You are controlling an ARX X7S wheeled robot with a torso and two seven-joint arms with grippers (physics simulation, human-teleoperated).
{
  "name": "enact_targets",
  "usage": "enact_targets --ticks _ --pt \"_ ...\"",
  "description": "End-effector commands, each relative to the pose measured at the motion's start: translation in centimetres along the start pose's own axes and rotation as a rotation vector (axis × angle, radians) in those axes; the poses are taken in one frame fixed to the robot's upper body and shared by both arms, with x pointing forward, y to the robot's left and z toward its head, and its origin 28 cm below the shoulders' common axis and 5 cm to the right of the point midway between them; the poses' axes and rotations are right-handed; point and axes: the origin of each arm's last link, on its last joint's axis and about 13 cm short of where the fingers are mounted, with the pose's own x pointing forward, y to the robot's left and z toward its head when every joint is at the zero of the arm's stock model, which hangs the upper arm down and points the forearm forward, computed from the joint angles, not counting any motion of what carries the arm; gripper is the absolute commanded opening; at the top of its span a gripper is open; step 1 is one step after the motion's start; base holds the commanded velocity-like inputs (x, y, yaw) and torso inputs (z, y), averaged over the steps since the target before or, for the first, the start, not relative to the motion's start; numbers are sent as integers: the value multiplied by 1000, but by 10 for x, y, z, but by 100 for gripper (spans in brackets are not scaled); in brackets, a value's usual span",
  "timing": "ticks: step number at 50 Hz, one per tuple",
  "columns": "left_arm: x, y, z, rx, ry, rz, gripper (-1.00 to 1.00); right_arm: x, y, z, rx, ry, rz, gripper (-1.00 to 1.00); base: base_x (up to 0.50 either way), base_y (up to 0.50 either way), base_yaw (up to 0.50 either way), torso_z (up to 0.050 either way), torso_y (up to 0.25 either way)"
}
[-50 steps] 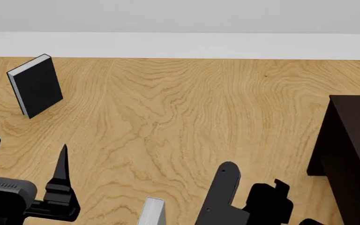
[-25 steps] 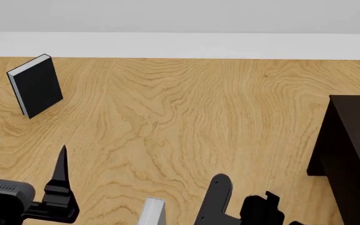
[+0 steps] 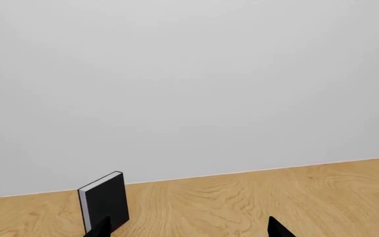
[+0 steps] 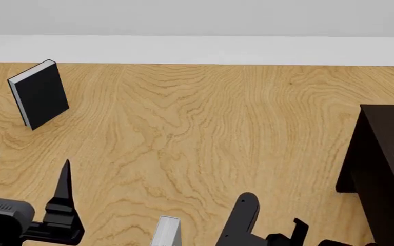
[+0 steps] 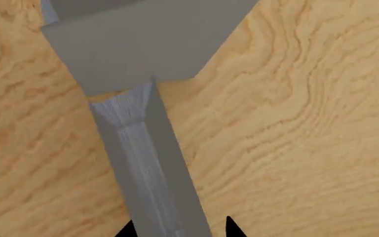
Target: Pick up the book on the right and place it on the cabinet shelf.
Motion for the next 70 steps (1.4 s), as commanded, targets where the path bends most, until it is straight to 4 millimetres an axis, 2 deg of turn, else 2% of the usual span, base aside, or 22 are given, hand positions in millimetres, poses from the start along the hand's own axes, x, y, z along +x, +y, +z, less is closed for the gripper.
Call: enact_targets --ticks 1,20,31,54,70 --pt "-1 0 1 -4 -4 0 100 3 2 3 -83 -12 -41 -100 0 3 6 -16 0" --pt "-3 0 4 -16 -17 -11 100 -36 14 6 -100 -56 -155 -100 1 2 4 -1 0" --pt "-7 0 6 -23 -24 -12 100 -49 14 14 -116 -85 -251 -100 0 0 0 0 0" --pt "-8 -1 8 -30 -26 -19 100 -66 18 18 -125 -104 -324 -100 0 0 0 0 0" --pt "-8 -1 8 -30 -26 -19 100 -66 18 18 -125 -104 -324 -100 0 0 0 0 0"
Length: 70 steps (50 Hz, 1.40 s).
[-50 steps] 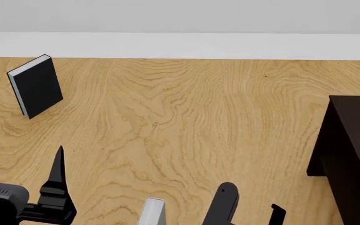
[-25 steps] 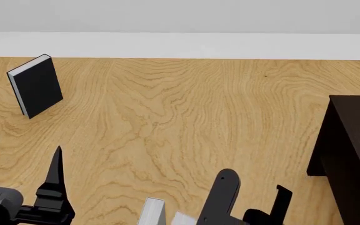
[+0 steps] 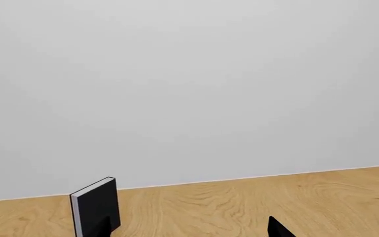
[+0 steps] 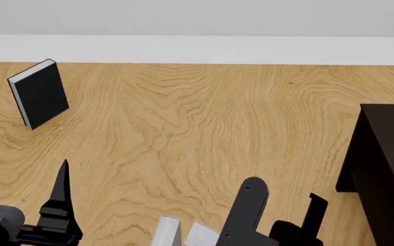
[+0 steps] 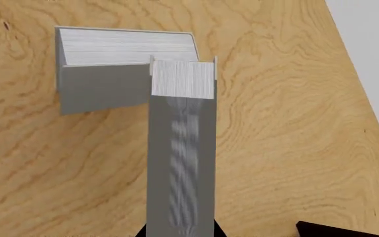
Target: Pick up the book on the right and place it on the cabinet shelf.
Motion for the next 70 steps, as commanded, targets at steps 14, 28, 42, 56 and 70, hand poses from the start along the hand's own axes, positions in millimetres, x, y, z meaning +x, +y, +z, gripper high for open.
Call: enact_targets --ticks 14,28,42,56,70 --pt "-5 0 2 -3 -17 2 100 -20 -21 14 -42 11 -231 -100 0 0 0 0 0" --pt "-8 0 4 -8 -30 4 100 -15 -26 32 -131 93 -340 -100 0 0 0 0 1" --pt "-11 0 6 -18 -48 0 100 25 -31 52 -170 252 -480 -100 0 0 0 0 1" --pt "-15 1 7 -29 -57 1 100 56 -18 59 -182 322 -528 -100 0 0 0 0 1" --pt "-17 3 8 -39 -64 4 100 81 -6 54 -160 415 -581 -100 0 0 0 0 2"
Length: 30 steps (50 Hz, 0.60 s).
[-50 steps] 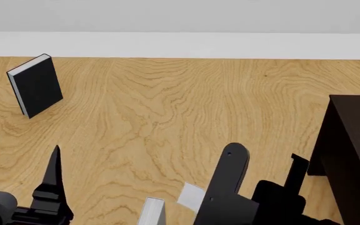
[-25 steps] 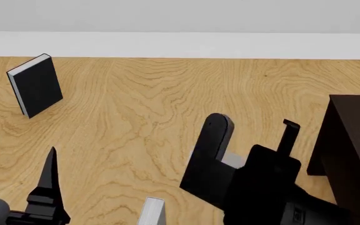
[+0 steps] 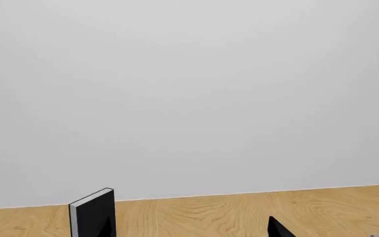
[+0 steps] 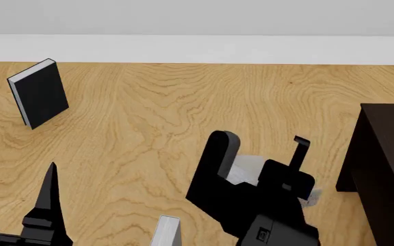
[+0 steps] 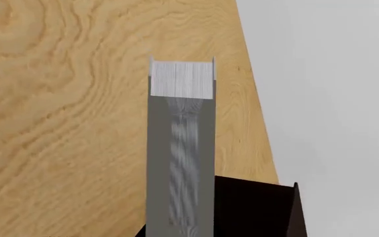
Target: Pick up the book on the right and place it on the cabinet shelf.
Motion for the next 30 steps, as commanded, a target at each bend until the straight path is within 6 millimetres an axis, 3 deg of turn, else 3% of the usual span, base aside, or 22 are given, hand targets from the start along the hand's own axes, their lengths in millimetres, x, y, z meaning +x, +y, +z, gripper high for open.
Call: enact_targets --ticks 1,22,30 --pt "-2 2 1 -4 -7 5 100 14 17 10 -46 89 -161 -100 0 0 0 0 0" --pt "-3 1 3 -11 -17 6 100 22 28 3 -94 305 -445 -100 0 0 0 1 2" --pt "-5 2 4 -13 -21 8 100 30 31 0 -108 347 -473 -100 0 0 0 0 1"
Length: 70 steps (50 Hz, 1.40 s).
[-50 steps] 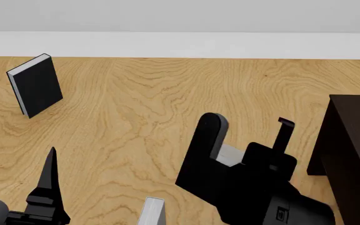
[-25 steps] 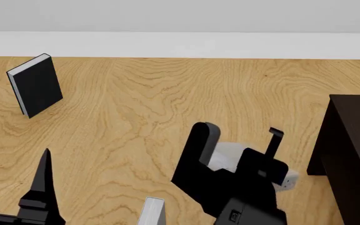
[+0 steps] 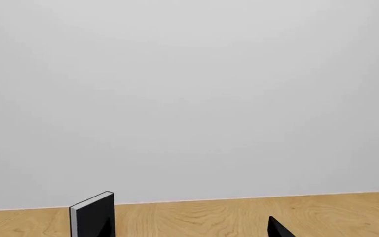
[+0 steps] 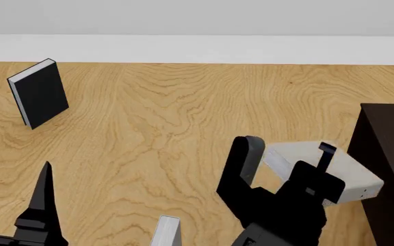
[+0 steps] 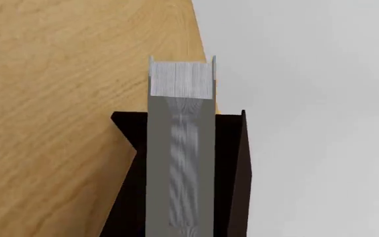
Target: Pick up the book on the right and place it on the cabinet shelf.
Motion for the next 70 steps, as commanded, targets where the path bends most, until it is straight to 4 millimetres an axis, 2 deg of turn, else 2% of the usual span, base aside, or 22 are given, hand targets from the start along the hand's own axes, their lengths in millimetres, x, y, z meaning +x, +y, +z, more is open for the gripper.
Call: enact_targets --ticks 1,10,20,32,70 --pt "-2 1 0 0 -6 5 100 3 9 4 -83 63 -199 -100 0 0 0 0 0" --pt "-4 2 1 -2 -9 7 100 14 13 2 -87 89 -187 -100 0 0 0 0 2" --pt "-6 2 2 -7 -13 4 100 35 23 -1 -81 126 -139 -100 0 0 0 1 2" --pt "-6 3 1 -9 -12 3 100 55 26 -10 -66 212 -153 -100 0 0 0 0 2" --pt "-7 1 4 -13 -22 -7 100 101 44 -35 -73 430 -215 -100 0 0 0 0 2"
